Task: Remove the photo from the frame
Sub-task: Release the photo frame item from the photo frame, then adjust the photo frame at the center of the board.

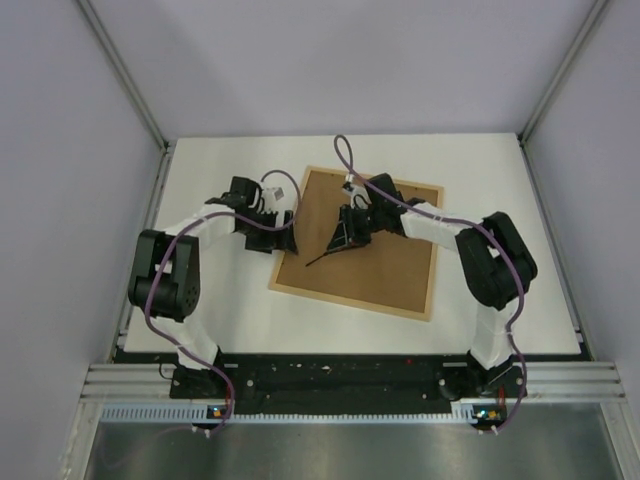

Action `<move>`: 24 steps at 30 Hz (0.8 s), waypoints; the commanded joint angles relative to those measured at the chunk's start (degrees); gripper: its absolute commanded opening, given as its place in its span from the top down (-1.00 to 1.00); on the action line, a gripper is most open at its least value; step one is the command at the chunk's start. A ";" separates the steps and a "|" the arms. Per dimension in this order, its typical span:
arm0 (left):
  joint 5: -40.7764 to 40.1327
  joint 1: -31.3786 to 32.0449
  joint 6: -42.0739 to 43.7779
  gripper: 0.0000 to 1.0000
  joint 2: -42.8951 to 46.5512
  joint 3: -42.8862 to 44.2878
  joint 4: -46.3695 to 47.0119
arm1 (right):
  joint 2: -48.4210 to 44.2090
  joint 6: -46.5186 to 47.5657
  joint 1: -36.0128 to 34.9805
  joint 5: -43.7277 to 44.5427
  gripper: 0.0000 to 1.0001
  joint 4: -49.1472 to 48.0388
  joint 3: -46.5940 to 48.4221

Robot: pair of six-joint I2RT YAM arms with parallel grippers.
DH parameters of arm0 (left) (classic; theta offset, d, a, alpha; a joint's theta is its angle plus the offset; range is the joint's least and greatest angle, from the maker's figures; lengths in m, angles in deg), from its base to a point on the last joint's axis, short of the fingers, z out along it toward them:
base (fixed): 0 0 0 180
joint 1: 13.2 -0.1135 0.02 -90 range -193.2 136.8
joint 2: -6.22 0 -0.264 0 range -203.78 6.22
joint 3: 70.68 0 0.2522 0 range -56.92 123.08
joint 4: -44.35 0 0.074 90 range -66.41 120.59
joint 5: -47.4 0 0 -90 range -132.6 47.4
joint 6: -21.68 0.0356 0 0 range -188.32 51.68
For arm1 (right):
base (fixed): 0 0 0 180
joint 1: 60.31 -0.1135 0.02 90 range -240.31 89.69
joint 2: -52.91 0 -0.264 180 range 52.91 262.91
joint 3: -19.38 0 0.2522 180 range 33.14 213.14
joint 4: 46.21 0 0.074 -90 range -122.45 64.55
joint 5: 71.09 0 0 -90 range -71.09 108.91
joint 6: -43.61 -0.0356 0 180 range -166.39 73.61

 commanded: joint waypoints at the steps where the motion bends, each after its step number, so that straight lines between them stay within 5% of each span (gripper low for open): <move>1: 0.09 0.66 6.93 -0.97 0.56 4.60 -8.51 | -5.51 12.89 2.49 0.42 1.00 5.60 -2.21; 11: -15.98 4.62 8.35 -0.97 1.78 3.12 -10.72 | -9.12 17.03 6.10 4.47 1.00 0.94 -10.48; 24: -26.11 12.26 9.14 -0.88 1.43 1.53 -8.26 | -11.49 16.59 6.19 5.43 1.00 -3.54 -13.83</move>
